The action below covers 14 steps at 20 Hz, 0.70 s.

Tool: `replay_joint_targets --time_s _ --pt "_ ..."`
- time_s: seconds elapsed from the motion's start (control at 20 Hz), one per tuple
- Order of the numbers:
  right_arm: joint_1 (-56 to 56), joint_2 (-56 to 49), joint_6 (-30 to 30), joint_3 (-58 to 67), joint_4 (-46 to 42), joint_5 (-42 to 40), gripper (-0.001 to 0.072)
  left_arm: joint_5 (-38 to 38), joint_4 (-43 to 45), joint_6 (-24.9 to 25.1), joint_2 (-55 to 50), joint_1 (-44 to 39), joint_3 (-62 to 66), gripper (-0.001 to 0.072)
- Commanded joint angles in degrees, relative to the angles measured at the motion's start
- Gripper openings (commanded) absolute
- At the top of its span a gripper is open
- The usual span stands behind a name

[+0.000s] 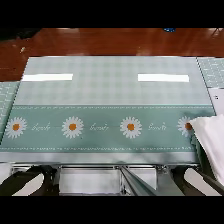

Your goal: Fold the shirts.

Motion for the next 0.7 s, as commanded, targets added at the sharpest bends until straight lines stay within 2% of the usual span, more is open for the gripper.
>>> replay_joint_targets --time_s 0.0,0.1,0.15,0.25,0.35,0.65 --pt "21.94 -5.66 1.27 1.81 -21.44 -2.27 0.002 -2.97 16.06 -6.6 -2.73 -5.79 0.42 0.0016" --pt "28.26 -11.21 3.32 0.7 -29.44 -1.22 0.002 -1.33 21.14 -8.33 -5.09 -6.03 -5.27 0.0016" --pt "29.35 -13.7 4.85 -0.85 -30.69 -1.05 0.002 -1.29 22.77 -8.48 -7.02 -5.31 -7.41 0.0017" --pt "29.64 -18.1 7.69 -4.33 -30.32 -0.37 0.002 -2.69 22.91 -11.26 -11.04 -3.15 -9.25 0.0017" --pt "29.59 -20.33 7.91 -7.34 -29.14 0.24 0.002 -5.4 22.88 -12.26 -13.88 -1.68 -9.22 0.0017" --pt "29.59 -20.52 7.96 -9.01 -29.16 -0.26 0.0021 -6.62 22.93 -12.35 -14.99 -1.22 -9.22 0.0017"
